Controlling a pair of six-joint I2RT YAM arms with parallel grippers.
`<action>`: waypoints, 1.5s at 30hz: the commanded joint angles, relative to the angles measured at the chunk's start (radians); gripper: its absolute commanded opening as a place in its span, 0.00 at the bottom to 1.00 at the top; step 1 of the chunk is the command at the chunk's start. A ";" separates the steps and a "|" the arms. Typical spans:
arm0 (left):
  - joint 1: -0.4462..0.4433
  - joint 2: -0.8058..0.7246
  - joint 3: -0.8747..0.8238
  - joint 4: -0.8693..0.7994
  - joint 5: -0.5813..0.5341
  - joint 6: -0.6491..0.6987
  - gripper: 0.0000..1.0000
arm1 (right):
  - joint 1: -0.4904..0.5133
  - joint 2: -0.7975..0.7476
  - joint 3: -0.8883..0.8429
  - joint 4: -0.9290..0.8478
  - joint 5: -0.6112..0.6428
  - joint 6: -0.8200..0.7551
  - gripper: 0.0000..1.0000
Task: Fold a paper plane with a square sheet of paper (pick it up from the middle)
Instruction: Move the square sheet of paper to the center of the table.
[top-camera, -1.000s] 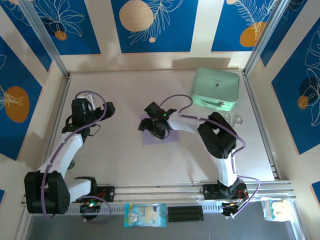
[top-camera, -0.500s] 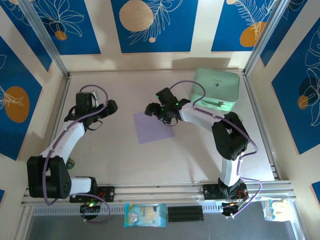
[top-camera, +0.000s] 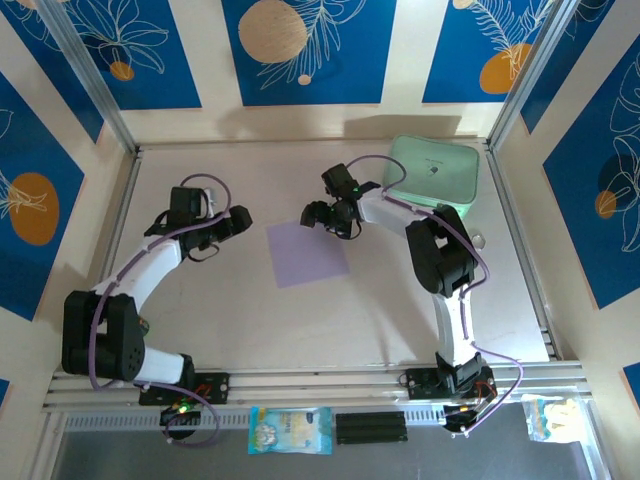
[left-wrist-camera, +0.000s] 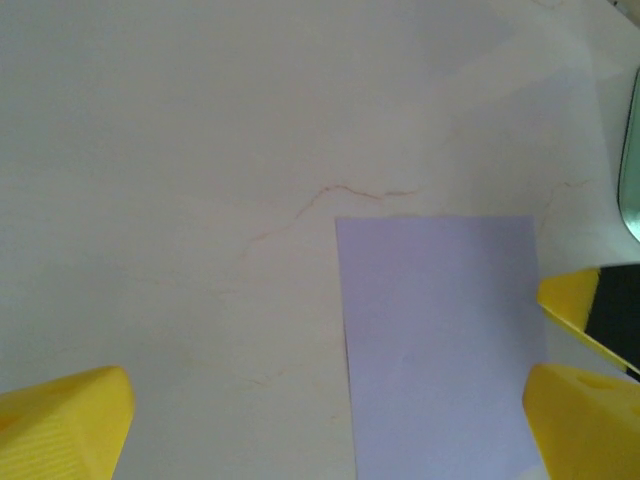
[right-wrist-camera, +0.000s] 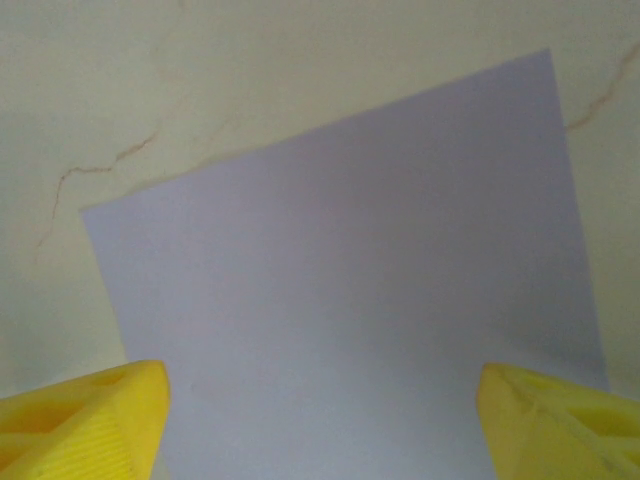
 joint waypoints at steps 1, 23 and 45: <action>-0.034 0.019 0.032 -0.006 0.021 0.014 0.99 | 0.002 0.030 0.026 -0.075 -0.012 0.024 0.80; -0.172 0.076 0.098 -0.170 -0.199 0.038 0.99 | 0.193 -0.146 -0.163 -0.075 0.169 0.629 0.81; -0.543 0.335 0.298 -0.416 -0.365 -0.036 0.99 | -0.081 -0.586 -0.633 0.142 0.219 0.245 0.99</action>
